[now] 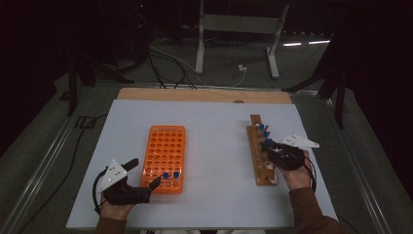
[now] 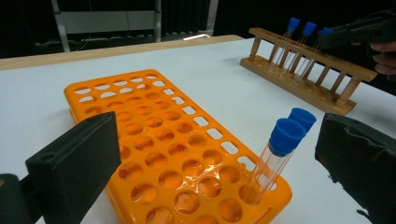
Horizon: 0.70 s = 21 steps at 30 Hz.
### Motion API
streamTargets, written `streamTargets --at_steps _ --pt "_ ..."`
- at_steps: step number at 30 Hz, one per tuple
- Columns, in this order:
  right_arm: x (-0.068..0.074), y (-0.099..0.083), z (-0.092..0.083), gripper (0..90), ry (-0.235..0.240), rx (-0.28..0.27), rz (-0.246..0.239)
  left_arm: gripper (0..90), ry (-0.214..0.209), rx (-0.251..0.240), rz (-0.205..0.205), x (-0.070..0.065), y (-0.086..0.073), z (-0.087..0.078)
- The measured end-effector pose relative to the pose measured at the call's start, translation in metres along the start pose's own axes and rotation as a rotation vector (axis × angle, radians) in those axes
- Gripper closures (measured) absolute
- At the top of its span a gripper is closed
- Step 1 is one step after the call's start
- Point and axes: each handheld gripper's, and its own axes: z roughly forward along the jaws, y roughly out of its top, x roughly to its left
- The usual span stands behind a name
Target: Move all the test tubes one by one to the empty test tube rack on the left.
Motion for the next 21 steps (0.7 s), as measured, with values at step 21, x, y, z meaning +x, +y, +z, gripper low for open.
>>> streamTargets --at_steps 21 --pt "0.0005 -0.0018 0.0083 76.8 -0.017 0.019 -0.013 1.9 0.002 -0.017 -0.012 0.0008 -0.0009 -0.0023"
